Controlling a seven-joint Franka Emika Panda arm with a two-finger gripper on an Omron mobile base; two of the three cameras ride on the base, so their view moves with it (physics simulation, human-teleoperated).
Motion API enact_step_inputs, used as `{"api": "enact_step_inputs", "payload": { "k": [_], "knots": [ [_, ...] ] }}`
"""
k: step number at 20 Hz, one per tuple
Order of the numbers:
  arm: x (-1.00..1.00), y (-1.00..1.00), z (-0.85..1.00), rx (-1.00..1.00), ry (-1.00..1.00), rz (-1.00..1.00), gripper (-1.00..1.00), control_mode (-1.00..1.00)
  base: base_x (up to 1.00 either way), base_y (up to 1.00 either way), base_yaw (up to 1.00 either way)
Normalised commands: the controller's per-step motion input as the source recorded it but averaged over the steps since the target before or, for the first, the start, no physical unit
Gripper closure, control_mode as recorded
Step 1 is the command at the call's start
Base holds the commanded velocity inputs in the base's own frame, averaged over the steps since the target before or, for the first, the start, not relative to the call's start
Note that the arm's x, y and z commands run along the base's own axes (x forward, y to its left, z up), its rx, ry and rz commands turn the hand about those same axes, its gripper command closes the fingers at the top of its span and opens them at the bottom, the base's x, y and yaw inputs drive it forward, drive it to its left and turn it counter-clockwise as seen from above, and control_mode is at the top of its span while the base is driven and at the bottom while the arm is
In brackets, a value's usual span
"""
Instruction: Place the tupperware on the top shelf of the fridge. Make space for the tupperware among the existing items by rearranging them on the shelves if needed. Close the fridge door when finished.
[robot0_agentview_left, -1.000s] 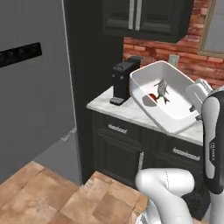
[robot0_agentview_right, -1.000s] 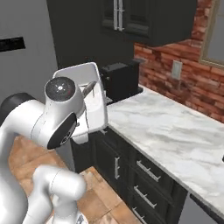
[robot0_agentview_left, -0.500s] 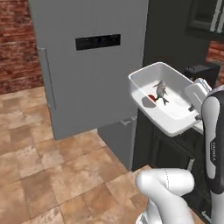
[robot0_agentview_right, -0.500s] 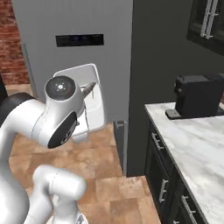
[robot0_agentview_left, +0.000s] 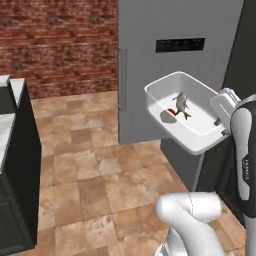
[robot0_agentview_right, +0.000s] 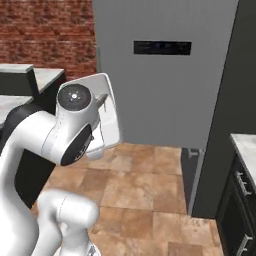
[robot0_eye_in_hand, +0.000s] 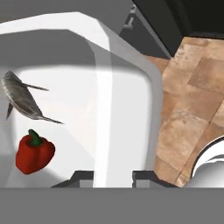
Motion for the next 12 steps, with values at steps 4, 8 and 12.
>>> {"api": "enact_step_inputs", "payload": {
  "k": [4,8,12],
  "knots": [
    [0.0,0.0,0.0,0.0,0.0,0.0,1.0,1.0,0.39,1.0,0.12],
    [0.0,0.0,0.0,0.0,0.0,0.0,1.0,1.0,0.64,0.84,0.01],
    [0.0,0.0,0.0,0.0,0.0,0.0,1.0,1.0,0.69,0.5,-0.09]
  ]
}}
